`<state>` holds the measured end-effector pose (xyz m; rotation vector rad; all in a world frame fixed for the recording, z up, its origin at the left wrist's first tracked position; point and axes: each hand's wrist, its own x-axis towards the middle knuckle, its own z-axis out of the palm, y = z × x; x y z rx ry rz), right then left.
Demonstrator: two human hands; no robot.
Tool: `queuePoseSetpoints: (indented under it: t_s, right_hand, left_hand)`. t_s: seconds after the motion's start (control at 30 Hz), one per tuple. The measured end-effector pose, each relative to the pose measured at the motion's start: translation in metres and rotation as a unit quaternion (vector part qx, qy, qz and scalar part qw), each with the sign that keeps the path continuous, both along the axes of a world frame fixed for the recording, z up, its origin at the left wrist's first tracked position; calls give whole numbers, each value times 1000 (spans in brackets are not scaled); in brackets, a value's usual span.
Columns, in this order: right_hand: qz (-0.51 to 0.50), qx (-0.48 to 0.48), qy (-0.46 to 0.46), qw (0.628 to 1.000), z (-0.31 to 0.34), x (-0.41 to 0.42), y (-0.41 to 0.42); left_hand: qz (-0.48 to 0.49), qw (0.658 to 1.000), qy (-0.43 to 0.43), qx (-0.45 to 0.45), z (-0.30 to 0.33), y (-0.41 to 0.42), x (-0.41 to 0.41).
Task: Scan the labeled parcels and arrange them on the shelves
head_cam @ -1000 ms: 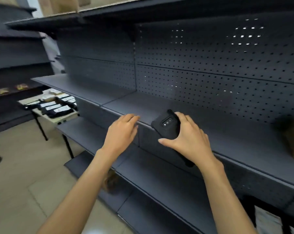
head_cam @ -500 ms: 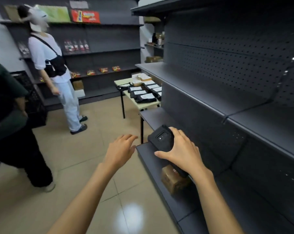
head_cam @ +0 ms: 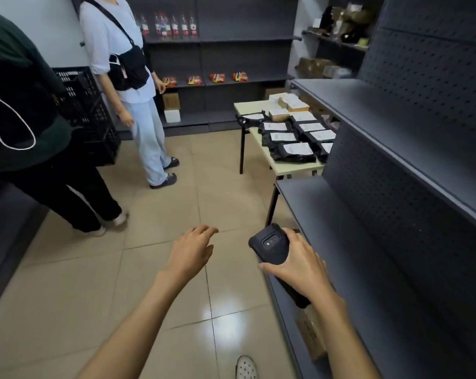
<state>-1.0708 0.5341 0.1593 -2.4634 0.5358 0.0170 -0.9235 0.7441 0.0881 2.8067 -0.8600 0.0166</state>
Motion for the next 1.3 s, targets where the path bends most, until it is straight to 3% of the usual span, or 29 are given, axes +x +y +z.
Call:
queuePoseSetpoints:
  t_s: [0.43,0.8,0.97,1.3]
  right_hand:
    - [27,30,3,999,-11,333,-67]
    - [-50,30,1,998,-22,621,-110]
    - [-78,16,8,997,-29,718,-145]
    - [-120,22,63,991,-74,892,-269]
  left_hand:
    - [43,999,4,-28,11,-59,317]
    - [-36,999,6,-9,5,-118,631]
    - [-85,996,16,8,8,-171,747]
    - [-125,988,83,41,-49,-319,915]
